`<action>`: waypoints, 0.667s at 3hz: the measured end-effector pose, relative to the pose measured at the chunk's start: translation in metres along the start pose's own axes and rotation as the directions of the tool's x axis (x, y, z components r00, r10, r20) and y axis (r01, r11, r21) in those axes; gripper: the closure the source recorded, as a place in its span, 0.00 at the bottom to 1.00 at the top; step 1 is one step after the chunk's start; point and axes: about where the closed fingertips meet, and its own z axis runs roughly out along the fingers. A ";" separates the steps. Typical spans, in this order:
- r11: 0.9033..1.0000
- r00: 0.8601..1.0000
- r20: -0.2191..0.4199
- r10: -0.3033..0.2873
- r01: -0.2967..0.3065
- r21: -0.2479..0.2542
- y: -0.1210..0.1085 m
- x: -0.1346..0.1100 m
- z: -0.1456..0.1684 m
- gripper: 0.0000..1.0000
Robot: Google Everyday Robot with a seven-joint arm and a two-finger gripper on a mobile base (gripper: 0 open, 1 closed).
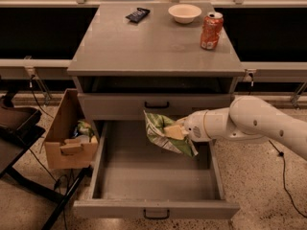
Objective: Place green jalapeno chip bag into middle drawer
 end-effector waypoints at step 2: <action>0.998 0.994 -0.102 0.038 -0.041 -0.036 -0.042 0.044 0.065 1.00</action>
Offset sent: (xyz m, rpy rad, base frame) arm 0.0538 0.0093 -0.1293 -0.0964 0.1615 0.0570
